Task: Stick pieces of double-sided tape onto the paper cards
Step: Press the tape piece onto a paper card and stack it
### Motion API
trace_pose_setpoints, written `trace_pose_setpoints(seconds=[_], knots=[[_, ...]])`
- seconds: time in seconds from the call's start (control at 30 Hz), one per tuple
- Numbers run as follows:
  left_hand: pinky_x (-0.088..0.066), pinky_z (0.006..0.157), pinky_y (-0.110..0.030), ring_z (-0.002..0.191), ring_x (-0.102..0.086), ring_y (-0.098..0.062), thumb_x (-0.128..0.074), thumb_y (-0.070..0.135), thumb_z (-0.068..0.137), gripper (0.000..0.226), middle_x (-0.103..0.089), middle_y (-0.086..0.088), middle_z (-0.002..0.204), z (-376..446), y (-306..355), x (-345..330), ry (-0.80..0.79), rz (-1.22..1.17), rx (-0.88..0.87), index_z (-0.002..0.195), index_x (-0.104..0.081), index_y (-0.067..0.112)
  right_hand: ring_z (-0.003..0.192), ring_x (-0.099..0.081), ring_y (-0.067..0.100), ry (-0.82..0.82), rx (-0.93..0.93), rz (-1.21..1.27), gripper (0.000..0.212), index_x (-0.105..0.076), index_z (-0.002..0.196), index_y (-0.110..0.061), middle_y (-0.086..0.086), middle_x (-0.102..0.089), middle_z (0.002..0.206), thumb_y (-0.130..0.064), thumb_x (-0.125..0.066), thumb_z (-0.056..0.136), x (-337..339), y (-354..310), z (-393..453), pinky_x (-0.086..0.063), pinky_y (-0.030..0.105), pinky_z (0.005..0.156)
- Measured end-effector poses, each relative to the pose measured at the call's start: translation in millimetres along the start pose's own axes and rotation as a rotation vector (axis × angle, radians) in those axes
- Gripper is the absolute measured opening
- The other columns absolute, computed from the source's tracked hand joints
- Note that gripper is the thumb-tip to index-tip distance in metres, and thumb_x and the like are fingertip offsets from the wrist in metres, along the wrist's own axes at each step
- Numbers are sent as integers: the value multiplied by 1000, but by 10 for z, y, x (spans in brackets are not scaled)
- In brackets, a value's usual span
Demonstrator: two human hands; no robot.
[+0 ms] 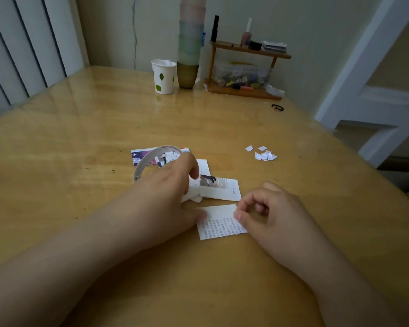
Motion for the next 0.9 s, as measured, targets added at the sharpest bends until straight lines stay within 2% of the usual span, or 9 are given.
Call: trace_pose_setpoints(seconds=[0.1, 0.17, 0.37, 0.47, 0.6, 0.67, 0.73, 0.83, 0.9], knots=[[-39, 60, -13, 71, -48, -1, -45, 32, 93, 15, -52, 8, 79, -22, 81, 175, 153, -213, -80, 92, -29, 33, 79, -49, 8, 196, 73, 100, 16, -62, 87, -36, -11, -49, 78, -25, -71, 81, 135, -13, -27, -36, 13, 75], [-39, 61, -15, 70, -49, -7, -36, 29, 97, 7, -55, 6, 77, -38, 123, 242, 159, -329, -129, 93, -29, 31, 80, -52, 11, 259, 135, 196, 23, -61, 102, -35, -11, -52, 82, -27, -68, 82, 190, -77, -22, -38, 9, 75], [-35, 63, -17, 74, -44, -8, -39, 26, 86, 23, -65, 12, 82, -95, 215, 207, -45, -373, -261, 93, -26, 44, 87, -51, 1, 128, 405, 137, 42, -50, 134, -31, -16, -51, 99, -20, -49, 93, 220, -434, 15, -36, 6, 79], [-31, 67, -13, 75, -41, -7, -39, 23, 84, 25, -56, 23, 82, -129, 292, 184, -61, -219, -378, 96, -28, 42, 82, -46, -13, 44, 501, 57, 34, -63, 119, -18, -19, -48, 91, -26, -42, 94, 190, -545, 69, -33, 1, 74], [-34, 84, -22, 90, -49, -6, -39, 21, 83, 21, -45, 20, 95, -142, 333, 297, 152, 2, -494, 103, -39, 27, 71, -49, -1, -8, 515, -30, 26, -71, 95, -17, -13, -53, 83, -32, -52, 89, 170, -511, 171, -36, 6, 65], [-33, 91, -24, 107, -45, -3, -42, 24, 85, 26, -43, 16, 112, -100, 247, 386, 282, 33, -430, 111, -44, 24, 72, -52, 3, 25, 497, -81, 23, -72, 95, -19, -12, -55, 83, -32, -53, 89, 235, -476, 260, -40, 13, 64], [-31, 92, -20, 111, -42, -3, -42, 30, 84, 33, -39, 14, 117, -32, 85, 476, 376, 27, -305, 116, -45, 22, 73, -52, 6, 71, 446, -167, 20, -72, 99, -19, -12, -54, 84, -29, -56, 92, 304, -446, 447, -43, 23, 65], [-31, 80, -7, 96, -42, 1, -41, 31, 82, 31, -42, 17, 103, 49, -174, 522, 441, 46, -145, 110, -50, 21, 85, -55, 15, 107, 365, -322, 24, -69, 110, -18, -11, -52, 93, -26, -52, 96, 333, -371, 860, -45, 32, 75], [-35, 71, -8, 89, -44, 0, -48, 23, 84, 20, -45, 17, 98, 75, -295, 513, 452, 64, -51, 103, -53, 23, 92, -56, 19, 84, 316, -419, 26, -67, 114, -19, -6, -57, 104, -27, -47, 98, 274, -295, 1142, -46, 35, 78]])
Point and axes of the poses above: each hand's wrist, its own z-axis towards the middle knuckle, its own x-axis out of the back of the hand, y = z × x, the point moved 7 cm from there along z, towards the middle knuckle
